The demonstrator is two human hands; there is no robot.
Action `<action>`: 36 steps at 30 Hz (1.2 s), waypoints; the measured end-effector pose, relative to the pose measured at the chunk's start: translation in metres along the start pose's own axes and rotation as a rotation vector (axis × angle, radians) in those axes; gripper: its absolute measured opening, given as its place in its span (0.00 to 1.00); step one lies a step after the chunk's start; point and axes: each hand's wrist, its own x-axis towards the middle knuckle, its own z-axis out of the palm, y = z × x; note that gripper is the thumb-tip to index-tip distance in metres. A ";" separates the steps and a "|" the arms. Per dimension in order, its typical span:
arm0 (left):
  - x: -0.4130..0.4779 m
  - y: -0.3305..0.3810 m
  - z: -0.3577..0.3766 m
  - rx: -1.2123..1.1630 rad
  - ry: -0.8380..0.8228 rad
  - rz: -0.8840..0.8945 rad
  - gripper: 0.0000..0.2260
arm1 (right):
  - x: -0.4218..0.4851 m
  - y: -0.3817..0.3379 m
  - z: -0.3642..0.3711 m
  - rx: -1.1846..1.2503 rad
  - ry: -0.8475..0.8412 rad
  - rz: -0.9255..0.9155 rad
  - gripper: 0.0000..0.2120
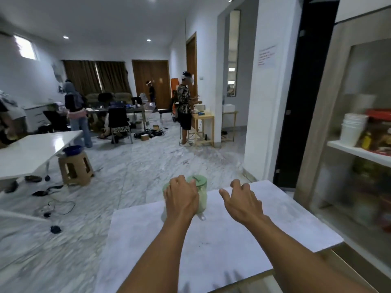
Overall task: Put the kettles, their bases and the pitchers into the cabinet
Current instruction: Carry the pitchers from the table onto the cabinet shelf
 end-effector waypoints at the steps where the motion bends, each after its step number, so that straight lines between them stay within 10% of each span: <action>1: 0.006 -0.013 0.002 0.006 -0.002 -0.029 0.19 | 0.008 -0.008 0.011 -0.006 -0.023 -0.011 0.24; 17: 0.139 -0.116 0.156 -0.287 -0.252 -0.730 0.35 | 0.215 -0.010 0.185 0.087 -0.339 0.238 0.31; 24: 0.174 -0.119 0.204 -0.402 -0.132 -0.717 0.16 | 0.266 -0.002 0.231 0.165 -0.395 0.320 0.22; 36: 0.177 -0.048 0.136 -0.593 -0.078 -0.524 0.15 | 0.229 -0.005 0.129 0.514 -0.055 0.422 0.17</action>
